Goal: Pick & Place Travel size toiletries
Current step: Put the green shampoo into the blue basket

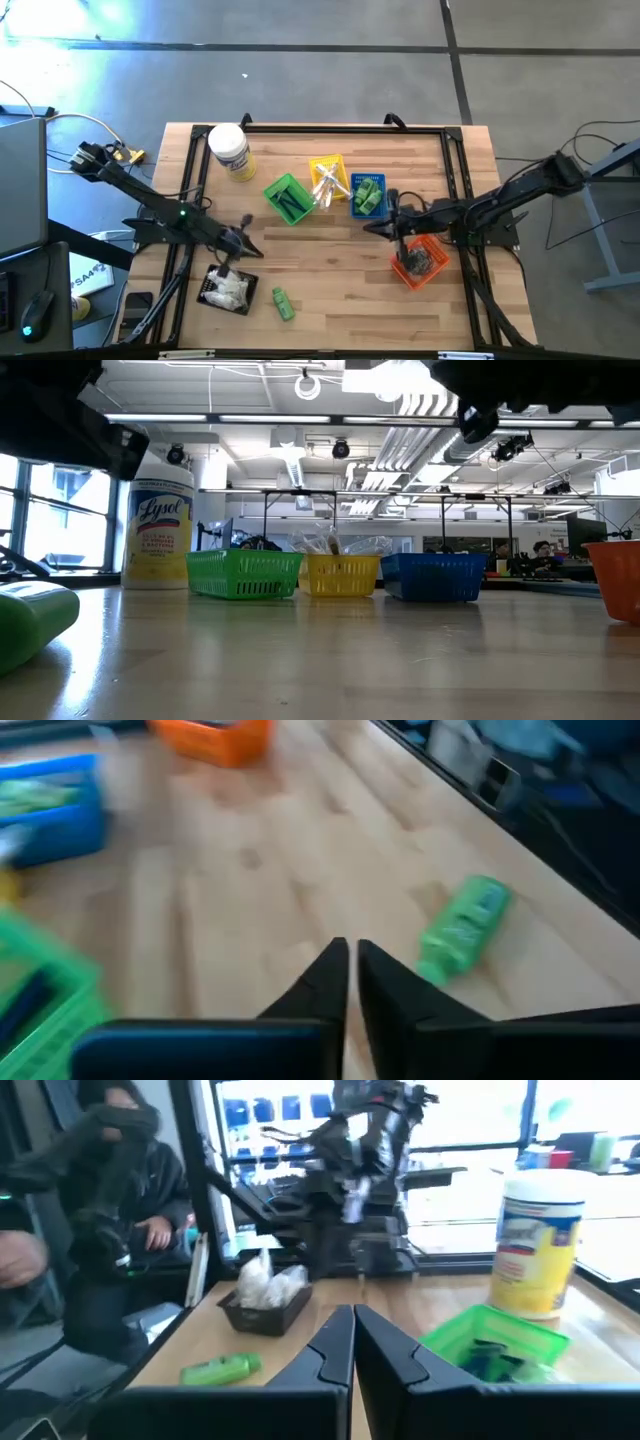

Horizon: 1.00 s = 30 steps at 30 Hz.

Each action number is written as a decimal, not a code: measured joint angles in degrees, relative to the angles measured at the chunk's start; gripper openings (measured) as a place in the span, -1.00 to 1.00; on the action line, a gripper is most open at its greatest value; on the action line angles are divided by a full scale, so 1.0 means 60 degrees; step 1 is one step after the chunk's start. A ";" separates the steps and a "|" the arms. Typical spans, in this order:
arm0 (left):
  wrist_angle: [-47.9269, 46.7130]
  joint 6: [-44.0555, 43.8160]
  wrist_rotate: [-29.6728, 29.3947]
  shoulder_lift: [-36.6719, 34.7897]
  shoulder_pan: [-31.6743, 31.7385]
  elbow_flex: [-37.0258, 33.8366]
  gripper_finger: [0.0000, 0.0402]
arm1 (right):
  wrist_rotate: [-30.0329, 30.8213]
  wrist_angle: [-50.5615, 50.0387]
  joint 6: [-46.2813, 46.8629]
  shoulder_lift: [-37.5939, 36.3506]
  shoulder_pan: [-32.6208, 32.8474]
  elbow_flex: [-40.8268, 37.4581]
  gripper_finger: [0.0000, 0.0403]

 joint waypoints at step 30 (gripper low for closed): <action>-0.6370 0.1916 0.1464 0.8504 -0.1298 0.8484 0.22 | -0.0204 0.1490 0.0123 -0.1052 0.0007 -0.1878 -0.98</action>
